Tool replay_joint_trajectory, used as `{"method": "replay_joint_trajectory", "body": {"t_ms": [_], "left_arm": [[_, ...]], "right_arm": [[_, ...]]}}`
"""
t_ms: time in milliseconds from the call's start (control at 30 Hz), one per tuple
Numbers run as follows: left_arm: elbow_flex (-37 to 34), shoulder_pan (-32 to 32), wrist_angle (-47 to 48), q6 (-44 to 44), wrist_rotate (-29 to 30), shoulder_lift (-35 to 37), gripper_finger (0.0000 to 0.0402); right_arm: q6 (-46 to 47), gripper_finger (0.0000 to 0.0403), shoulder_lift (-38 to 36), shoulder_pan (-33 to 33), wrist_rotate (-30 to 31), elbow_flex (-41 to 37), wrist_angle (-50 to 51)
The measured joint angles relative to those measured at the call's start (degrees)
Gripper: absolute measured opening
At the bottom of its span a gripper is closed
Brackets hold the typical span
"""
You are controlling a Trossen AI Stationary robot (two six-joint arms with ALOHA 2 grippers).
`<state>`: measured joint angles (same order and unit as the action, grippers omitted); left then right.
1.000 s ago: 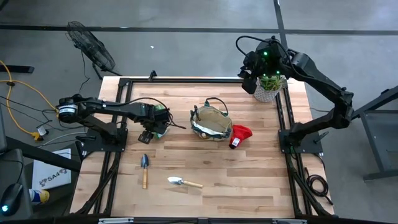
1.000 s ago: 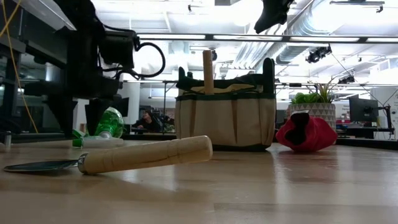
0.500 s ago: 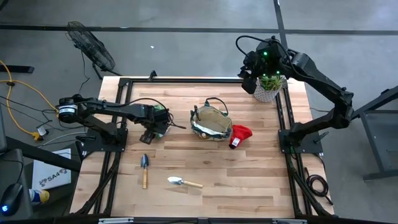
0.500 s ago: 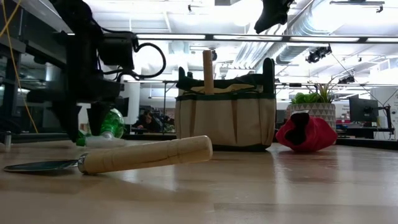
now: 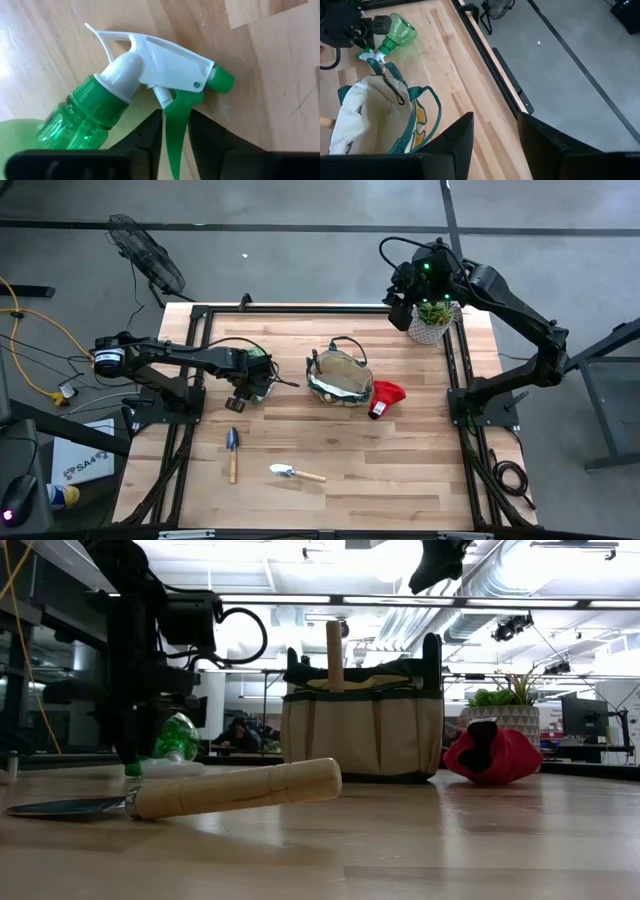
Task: Pick & Place Garden tools in Gardening bag
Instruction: Put the green spray bottle into the gardening bag
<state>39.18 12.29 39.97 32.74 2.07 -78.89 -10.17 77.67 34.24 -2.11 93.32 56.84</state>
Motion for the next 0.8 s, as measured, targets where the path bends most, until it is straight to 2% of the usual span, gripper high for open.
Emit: {"method": "replay_joint_trajectory", "body": {"t_ms": [233,567,800], "left_arm": [[0.04,0.00,-0.02,-0.09,-0.16,0.00,0.0037],[0.36,0.00,-0.22,-7.48,-0.03,0.65,0.0038],[5.22,0.07,0.28,-12.38,-0.01,4.37,0.0037]], "right_arm": [[0.06,0.0145,-0.01,0.00,0.00,0.00,0.02],[0.06,0.0145,-0.01,0.00,0.00,0.00,0.18],[-0.13,0.0145,-0.52,0.07,0.55,0.00,1.40]]}}
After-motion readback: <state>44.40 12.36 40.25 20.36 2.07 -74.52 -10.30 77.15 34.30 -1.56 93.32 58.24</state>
